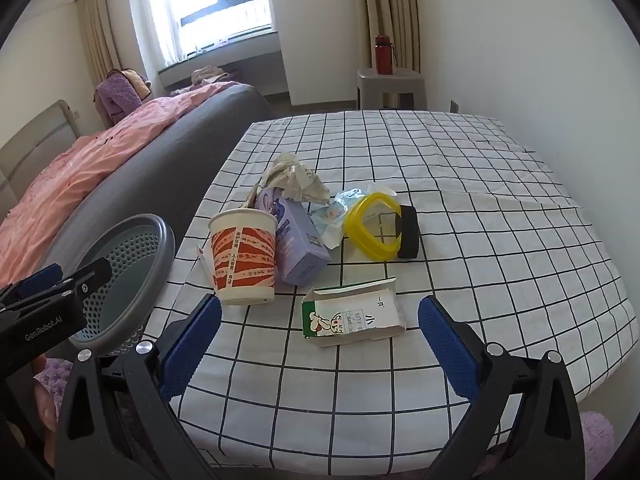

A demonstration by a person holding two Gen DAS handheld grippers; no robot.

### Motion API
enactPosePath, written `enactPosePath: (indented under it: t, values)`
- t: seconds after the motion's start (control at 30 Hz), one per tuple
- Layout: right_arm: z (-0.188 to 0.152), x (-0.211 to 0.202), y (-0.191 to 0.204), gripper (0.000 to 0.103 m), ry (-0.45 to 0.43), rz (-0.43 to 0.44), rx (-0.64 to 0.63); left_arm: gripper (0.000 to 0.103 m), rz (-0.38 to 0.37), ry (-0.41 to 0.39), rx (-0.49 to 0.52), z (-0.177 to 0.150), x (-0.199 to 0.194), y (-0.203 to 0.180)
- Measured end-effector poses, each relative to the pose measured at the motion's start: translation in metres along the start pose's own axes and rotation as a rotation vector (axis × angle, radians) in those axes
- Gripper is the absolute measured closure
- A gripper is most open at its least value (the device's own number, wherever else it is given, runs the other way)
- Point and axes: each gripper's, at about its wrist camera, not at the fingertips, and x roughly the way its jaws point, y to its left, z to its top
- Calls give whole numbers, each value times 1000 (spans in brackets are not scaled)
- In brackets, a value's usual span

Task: Collect trash

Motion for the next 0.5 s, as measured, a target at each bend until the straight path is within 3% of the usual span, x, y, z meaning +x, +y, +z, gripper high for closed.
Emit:
enactPosePath:
  t: [0.5]
  values:
    - [-1,-1,5,6,-12,-3,-4,15,5,-3,4,0,-3,1]
